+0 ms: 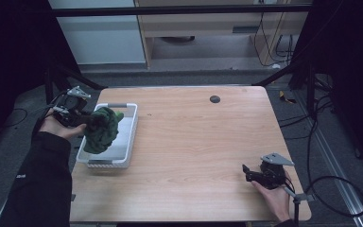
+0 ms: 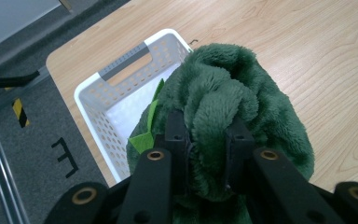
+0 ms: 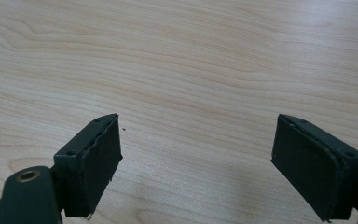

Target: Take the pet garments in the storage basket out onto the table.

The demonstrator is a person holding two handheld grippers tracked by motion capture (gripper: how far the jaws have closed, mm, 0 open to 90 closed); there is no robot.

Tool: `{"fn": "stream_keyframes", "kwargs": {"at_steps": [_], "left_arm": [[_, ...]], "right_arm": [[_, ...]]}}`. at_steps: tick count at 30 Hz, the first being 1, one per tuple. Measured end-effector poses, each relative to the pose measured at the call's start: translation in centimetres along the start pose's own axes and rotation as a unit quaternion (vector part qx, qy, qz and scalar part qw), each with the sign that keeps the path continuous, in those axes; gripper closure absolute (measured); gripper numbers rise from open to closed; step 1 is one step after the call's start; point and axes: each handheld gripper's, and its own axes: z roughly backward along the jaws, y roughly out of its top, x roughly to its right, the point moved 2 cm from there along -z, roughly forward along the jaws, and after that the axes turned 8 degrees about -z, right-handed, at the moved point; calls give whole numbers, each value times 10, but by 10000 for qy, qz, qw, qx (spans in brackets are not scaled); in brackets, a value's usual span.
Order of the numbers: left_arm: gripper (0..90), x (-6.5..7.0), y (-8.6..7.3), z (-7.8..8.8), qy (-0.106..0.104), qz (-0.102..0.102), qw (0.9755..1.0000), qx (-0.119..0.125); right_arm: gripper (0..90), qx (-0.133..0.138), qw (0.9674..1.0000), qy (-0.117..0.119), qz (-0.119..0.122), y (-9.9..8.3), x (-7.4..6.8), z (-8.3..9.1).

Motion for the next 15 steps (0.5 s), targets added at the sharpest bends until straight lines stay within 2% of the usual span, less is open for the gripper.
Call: {"fn": "stream_keyframes", "kwargs": {"at_steps": [2,5,10,15], "left_arm": [[755,1,3,3,-6,-42,10000,21],[755,4,9,9,-23,-217,9997,70],[756,9,18,18,-99,-344,9992,191],[755,17,23,21,-221,-455,9986,165]], "right_arm": [[154,-2,10000,-5,9,0,0,0],[154,-3,10000,7,-22,0,-1,1],[152,21,10000,-12,13,0,0,1],[152,19,10000,8,3,0,-1,1]]}}
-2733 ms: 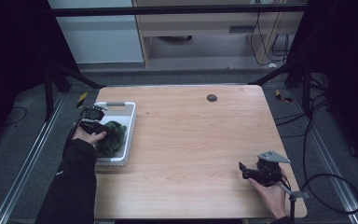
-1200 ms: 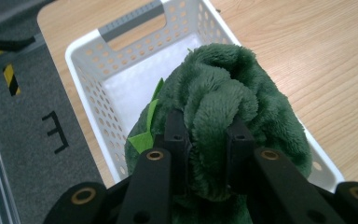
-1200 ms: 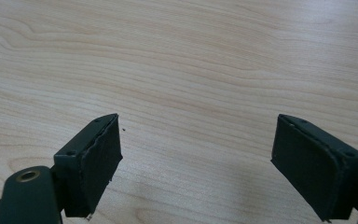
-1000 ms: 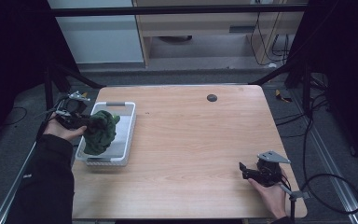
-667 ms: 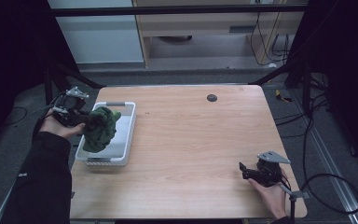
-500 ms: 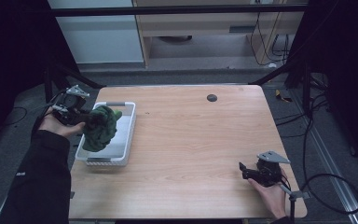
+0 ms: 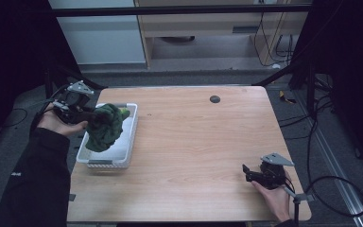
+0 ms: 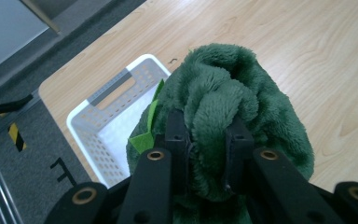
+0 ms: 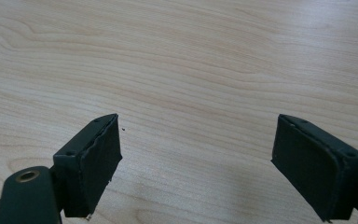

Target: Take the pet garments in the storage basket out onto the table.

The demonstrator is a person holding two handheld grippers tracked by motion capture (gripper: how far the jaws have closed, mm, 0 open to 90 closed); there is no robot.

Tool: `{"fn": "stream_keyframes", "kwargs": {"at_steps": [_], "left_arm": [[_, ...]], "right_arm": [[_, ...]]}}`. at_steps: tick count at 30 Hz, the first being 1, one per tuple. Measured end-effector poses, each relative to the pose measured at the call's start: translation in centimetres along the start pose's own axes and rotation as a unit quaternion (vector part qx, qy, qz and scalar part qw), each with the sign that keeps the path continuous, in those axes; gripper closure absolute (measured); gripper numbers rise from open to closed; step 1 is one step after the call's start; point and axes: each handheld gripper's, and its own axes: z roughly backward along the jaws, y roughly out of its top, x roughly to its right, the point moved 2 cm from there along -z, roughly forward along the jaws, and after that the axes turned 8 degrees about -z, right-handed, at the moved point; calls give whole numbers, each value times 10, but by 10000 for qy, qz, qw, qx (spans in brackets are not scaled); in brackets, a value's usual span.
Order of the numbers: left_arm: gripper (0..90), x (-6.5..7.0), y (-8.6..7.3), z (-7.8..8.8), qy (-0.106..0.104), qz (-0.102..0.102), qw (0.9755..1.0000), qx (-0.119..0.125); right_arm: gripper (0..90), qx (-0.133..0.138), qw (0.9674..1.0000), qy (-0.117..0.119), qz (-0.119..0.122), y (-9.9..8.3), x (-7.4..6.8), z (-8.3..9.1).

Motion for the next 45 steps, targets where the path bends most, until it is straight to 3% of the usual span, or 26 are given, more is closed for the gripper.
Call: {"fn": "stream_keyframes", "kwargs": {"at_steps": [11,20,31,45], "left_arm": [[755,24,22,1,-252,-455,9986,91],[755,47,40,-7,-466,-828,9954,120],[755,71,58,-16,-744,-1204,9898,155],[755,95,73,-36,-1066,-1620,9810,-92]], "right_arm": [[152,16,10000,0,19,0,0,0],[152,21,10000,3,26,0,0,0],[152,14,10000,9,18,0,0,0],[153,18,10000,24,22,0,0,-1]]}}
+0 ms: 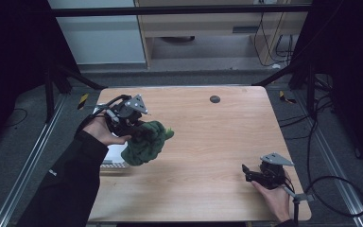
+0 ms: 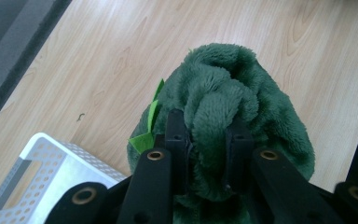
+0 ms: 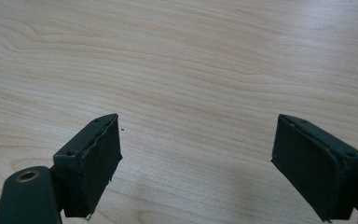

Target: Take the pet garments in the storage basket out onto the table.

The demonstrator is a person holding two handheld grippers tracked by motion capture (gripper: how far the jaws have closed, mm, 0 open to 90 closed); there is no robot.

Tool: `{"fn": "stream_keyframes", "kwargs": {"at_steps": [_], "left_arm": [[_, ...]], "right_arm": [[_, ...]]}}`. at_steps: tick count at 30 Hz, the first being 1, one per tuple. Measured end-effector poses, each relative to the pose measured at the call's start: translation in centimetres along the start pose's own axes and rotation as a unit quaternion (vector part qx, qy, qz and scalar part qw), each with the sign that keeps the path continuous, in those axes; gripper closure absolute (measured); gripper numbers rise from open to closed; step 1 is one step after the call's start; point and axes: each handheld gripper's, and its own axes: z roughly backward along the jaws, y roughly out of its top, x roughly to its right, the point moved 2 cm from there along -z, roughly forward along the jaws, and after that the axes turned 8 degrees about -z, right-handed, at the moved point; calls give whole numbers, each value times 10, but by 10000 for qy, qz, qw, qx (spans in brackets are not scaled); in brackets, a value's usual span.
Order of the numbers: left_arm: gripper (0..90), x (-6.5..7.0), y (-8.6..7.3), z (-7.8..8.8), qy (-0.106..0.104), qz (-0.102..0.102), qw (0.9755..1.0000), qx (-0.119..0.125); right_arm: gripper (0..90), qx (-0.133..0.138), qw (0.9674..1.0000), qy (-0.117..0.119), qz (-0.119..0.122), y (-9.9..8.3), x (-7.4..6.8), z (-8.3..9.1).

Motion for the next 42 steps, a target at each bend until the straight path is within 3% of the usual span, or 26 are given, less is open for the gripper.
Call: {"fn": "stream_keyframes", "kwargs": {"at_steps": [14,24,42], "left_arm": [[755,12,24,-19,-337,-352,9987,-153],[755,21,42,-40,-596,-634,9958,-268],[754,31,51,-79,-974,-772,9915,-396]], "right_arm": [[153,-7,10000,5,-33,0,0,0],[153,12,10000,22,-11,0,1,0],[154,33,10000,37,-42,1,0,1]]}}
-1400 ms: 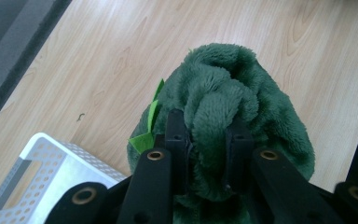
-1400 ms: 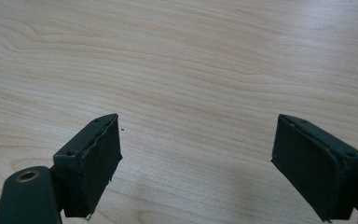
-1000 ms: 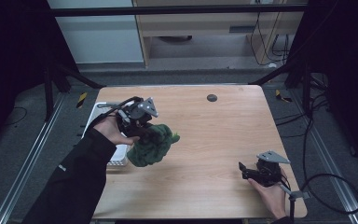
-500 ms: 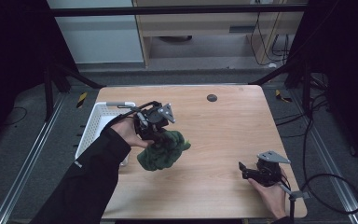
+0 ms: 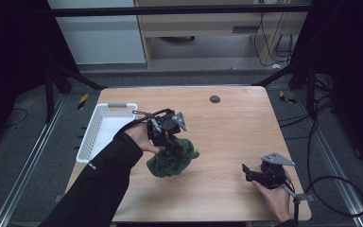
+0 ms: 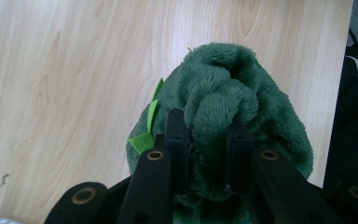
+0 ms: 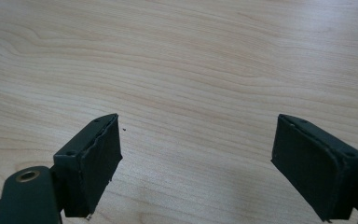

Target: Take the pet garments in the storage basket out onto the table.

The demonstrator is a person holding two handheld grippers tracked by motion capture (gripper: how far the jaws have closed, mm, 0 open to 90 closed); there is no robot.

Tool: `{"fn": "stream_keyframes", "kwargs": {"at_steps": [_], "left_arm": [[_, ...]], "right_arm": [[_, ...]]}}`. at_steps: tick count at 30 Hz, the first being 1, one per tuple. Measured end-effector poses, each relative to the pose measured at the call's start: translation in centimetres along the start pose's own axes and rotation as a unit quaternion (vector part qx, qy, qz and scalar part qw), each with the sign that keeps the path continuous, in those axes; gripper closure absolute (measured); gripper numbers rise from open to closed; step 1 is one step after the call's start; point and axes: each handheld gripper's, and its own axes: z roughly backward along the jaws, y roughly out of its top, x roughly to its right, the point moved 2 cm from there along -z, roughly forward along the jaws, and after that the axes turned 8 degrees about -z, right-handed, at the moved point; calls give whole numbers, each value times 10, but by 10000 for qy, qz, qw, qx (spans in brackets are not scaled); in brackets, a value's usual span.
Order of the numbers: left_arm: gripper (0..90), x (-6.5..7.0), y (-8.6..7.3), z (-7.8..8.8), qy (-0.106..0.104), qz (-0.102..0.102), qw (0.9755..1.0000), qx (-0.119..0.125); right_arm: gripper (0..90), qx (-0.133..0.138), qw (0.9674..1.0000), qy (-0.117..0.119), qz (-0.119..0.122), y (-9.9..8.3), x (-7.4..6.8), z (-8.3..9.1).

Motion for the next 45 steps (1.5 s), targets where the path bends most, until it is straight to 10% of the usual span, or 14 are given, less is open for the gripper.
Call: {"fn": "stream_keyframes", "kwargs": {"at_steps": [45], "left_arm": [[746,13,6,-86,-557,-389,9969,-391]], "right_arm": [[151,60,10000,-30,-8,1,1,1]]}}
